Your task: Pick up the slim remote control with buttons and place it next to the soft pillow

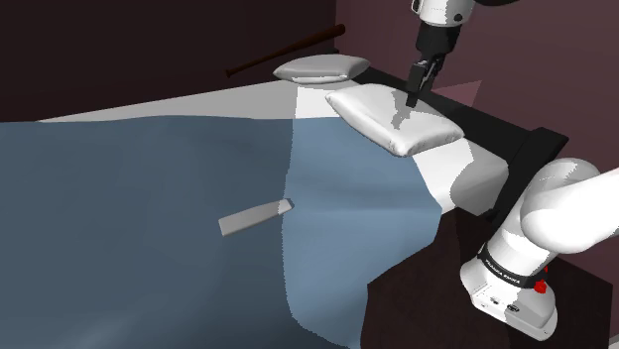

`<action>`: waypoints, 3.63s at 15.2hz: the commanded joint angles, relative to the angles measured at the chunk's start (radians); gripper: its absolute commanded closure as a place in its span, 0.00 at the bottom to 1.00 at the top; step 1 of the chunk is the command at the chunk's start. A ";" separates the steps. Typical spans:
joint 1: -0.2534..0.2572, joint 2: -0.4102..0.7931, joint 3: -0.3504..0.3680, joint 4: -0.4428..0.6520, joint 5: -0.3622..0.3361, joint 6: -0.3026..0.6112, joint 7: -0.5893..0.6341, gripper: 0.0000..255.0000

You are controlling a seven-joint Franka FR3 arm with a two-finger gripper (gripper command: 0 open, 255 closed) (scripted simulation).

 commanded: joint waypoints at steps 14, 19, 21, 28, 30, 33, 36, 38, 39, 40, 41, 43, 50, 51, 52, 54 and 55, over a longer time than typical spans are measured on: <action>0.107 0.402 0.029 0.088 0.021 0.299 -0.209 0.00; 0.144 0.561 0.054 0.159 0.025 0.378 -0.284 0.00; 0.158 0.623 0.066 0.193 0.024 0.404 -0.313 0.00; 0.206 0.839 0.114 0.326 0.007 0.472 -0.404 0.00; 0.221 0.900 0.128 0.368 -0.001 0.485 -0.428 0.00; 0.246 0.989 0.149 0.435 -0.017 0.500 -0.463 0.00; 0.273 1.077 0.169 0.504 -0.037 0.510 -0.496 0.00; 0.292 1.135 0.182 0.552 -0.050 0.513 -0.519 0.00; 0.303 1.164 0.188 0.576 -0.058 0.514 -0.530 0.00; 0.313 1.193 0.194 0.601 -0.065 0.515 -0.541 0.00; 0.324 1.221 0.200 0.626 -0.072 0.515 -0.552 0.00; 0.333 1.247 0.203 0.639 -0.079 0.525 -0.559 0.00; 0.338 1.291 0.194 0.615 -0.093 0.592 -0.550 0.00; 0.338 1.291 0.194 0.615 -0.093 0.592 -0.550 0.00; 0.338 1.291 0.194 0.615 -0.093 0.592 -0.550 0.00; 0.338 1.291 0.194 0.615 -0.093 0.592 -0.550 0.00; 0.338 1.291 0.194 0.615 -0.093 0.592 -0.550 0.00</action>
